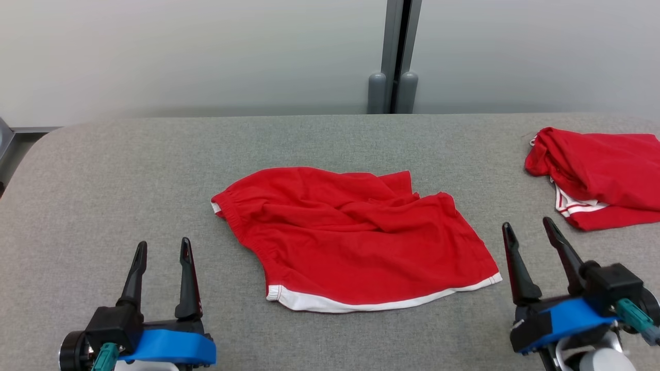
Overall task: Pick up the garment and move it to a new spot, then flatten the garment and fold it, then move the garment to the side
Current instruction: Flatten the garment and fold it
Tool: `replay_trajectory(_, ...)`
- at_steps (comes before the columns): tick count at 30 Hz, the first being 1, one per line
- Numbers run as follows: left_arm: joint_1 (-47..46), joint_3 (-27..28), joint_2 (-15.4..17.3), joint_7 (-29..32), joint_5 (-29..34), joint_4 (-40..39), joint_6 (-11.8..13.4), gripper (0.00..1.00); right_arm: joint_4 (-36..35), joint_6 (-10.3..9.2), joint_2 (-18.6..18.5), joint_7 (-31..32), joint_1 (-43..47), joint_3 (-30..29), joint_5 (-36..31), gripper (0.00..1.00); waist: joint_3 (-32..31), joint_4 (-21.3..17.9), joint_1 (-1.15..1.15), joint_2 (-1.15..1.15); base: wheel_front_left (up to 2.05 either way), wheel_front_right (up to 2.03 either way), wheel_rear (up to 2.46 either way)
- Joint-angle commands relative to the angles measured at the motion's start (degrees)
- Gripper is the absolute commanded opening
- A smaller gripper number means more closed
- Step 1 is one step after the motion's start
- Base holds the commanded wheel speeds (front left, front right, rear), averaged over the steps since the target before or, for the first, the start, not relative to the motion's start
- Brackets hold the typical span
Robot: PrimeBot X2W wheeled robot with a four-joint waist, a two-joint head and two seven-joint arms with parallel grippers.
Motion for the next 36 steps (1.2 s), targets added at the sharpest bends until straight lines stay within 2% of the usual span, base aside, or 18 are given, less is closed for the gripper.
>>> replay_trajectory(1,0.7,0.1,-0.1,-0.2,0.3,0.0,0.3,1.0,-1.3,0.02,0.2,0.4,1.4,-0.5,-0.4,1.0,-0.1,0.0,0.01,0.0,0.0,0.0,0.0)
replay_trajectory(7,1.2,-0.3,-0.1,-0.3,0.6,0.2,0.3,1.0,-5.8,0.02,0.9,2.4,5.2,-1.8,-0.4,1.0,-0.4,0.1,0.01,0.0,0.0,0.0,0.0)
replay_trajectory(20,1.5,-0.5,0.0,-0.2,1.0,1.1,0.3,1.0,-5.5,0.02,1.1,3.0,6.8,-2.8,0.8,1.0,-0.8,0.3,0.01,0.0,0.0,0.0,0.0)
replay_trajectory(27,-0.3,-3.4,0.0,-0.2,0.9,3.3,-1.7,1.0,1.5,0.02,1.1,2.1,4.4,-4.7,0.4,1.0,0.0,0.2,0.01,0.0,0.0,0.0,0.0)
replay_trajectory(36,-3.1,-10.2,0.0,-0.2,0.5,11.1,-3.7,1.0,13.8,0.02,1.1,0.2,-1.3,-3.9,-0.1,1.0,2.3,0.0,0.01,0.0,0.0,0.0,0.0)
